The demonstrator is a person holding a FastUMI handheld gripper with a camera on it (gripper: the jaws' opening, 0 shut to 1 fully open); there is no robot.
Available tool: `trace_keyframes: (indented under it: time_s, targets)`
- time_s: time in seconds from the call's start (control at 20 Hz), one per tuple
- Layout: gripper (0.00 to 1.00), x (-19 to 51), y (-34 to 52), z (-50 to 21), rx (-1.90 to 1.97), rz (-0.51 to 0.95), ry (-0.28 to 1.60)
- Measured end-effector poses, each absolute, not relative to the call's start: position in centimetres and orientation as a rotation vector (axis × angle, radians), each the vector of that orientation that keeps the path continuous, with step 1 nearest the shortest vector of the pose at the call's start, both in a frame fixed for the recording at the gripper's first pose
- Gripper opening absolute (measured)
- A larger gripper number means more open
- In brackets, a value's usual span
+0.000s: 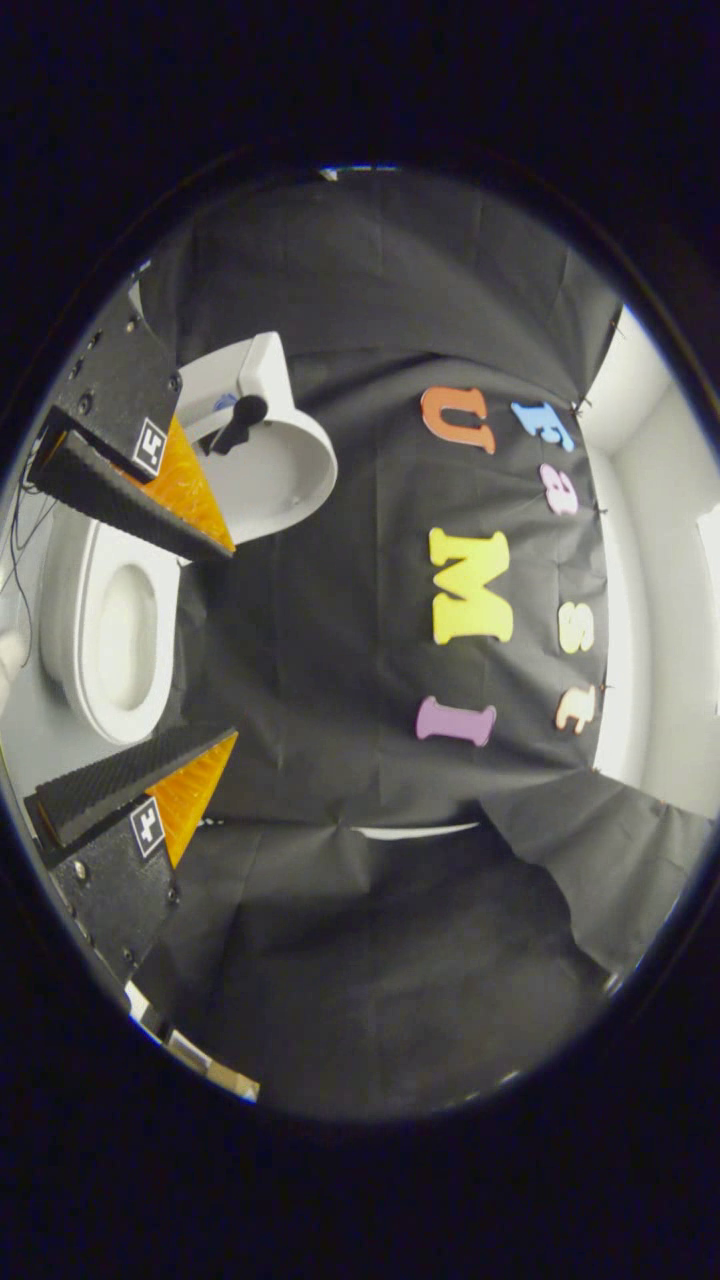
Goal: Open the toilet lid.
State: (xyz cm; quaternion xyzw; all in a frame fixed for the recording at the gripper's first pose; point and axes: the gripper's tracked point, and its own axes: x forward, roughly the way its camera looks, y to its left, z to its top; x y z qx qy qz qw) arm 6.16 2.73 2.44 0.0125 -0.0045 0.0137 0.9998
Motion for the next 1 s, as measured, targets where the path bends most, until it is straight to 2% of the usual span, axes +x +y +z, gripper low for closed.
trace_keyframes:
  time_s: [0.3, 1.0]
  targets:
    - [1.0, 3.4, -3.7, -2.9, 0.007, -0.083, 0.077]
    - [1.0, 2.1, -2.3, -2.7, -0.017, -0.035, 0.077]
